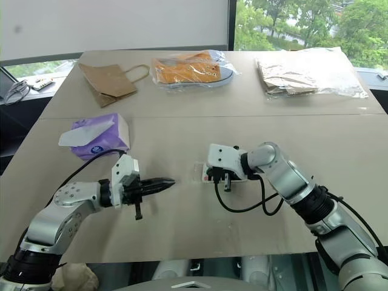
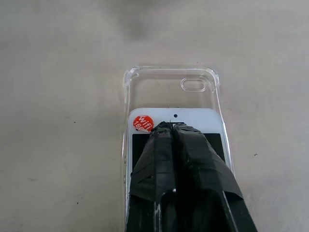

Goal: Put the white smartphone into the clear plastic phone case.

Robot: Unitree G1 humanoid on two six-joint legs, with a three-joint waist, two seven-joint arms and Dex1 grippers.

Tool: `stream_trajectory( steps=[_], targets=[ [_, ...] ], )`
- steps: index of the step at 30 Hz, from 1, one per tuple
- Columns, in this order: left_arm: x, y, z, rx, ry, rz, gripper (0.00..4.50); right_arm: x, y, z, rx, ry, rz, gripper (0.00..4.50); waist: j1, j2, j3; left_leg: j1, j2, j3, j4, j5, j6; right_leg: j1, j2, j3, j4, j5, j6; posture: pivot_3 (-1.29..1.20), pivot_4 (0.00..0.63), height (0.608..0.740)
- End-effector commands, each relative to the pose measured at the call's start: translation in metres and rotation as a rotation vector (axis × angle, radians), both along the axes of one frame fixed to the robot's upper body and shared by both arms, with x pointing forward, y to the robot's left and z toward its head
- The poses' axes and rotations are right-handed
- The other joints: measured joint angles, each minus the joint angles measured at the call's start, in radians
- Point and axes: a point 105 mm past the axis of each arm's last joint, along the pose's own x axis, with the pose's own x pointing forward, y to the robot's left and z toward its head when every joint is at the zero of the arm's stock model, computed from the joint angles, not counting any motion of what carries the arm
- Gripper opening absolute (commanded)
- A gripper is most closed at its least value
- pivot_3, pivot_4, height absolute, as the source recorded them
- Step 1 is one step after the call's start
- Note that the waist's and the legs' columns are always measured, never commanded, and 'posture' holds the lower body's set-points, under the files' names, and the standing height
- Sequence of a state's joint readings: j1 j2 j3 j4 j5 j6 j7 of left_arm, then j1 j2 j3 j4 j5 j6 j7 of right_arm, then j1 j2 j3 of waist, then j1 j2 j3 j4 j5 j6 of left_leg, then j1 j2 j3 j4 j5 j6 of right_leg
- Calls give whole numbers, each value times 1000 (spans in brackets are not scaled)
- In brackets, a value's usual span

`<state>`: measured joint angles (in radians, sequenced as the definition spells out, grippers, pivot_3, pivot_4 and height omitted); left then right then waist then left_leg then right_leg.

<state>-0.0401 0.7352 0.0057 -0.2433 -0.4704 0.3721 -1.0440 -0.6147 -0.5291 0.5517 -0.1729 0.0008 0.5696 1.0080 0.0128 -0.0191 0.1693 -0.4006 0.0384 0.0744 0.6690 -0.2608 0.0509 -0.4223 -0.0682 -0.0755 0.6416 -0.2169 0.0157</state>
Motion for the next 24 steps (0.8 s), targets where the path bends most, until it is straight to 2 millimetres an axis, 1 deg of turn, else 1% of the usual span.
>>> stream_trajectory(
  steps=[1,4,6,8,10,14,19,21,24],
  targets=[
    [5,-7,-1,17,-9,-18,11,7,-12,0,6,-2,-85,0,1,0,0,0,0,0,0,0,0,0,0,0,0,0,0,0,150,740],
    [12,-11,-4,55,-38,-24,11,7,-7,31,146,-3,-123,0,1,0,0,-1,0,0,0,0,0,0,0,0,0,1,1,0,150,740],
    [15,-14,-7,73,-36,-34,11,6,-9,48,183,-25,-145,0,0,0,1,-2,0,0,0,0,0,-1,0,0,0,1,2,0,150,740],
    [17,-17,-8,76,-33,-37,11,5,-15,59,195,-47,-166,0,0,0,1,-3,0,0,0,0,0,-2,1,0,0,2,2,0,150,740],
    [22,-19,-8,81,-36,-34,11,5,-25,65,195,-65,-204,0,0,0,1,-4,0,0,0,0,0,-3,2,-1,0,2,2,0,150,740],
    [29,-25,-8,87,-44,-42,11,6,-58,61,133,-85,-304,0,4,0,1,-14,-1,-3,2,0,0,-10,3,-3,0,2,3,0,150,740],
    [33,-31,-10,97,-48,-71,11,-1,-98,46,30,-65,-402,0,2,0,1,-14,-2,-2,3,0,0,-10,3,-3,0,2,3,0,150,740],
    [34,-34,-9,94,-51,-80,11,-6,-108,38,-14,-55,-416,0,1,0,1,-14,-1,-2,3,0,0,-10,3,-3,0,2,3,0,150,740],
    [33,-39,-9,87,-51,-98,11,-11,-110,32,-36,-38,-415,0,-2,0,1,-13,-1,-2,3,0,0,-10,4,-2,0,2,3,0,150,740]
  ],
)
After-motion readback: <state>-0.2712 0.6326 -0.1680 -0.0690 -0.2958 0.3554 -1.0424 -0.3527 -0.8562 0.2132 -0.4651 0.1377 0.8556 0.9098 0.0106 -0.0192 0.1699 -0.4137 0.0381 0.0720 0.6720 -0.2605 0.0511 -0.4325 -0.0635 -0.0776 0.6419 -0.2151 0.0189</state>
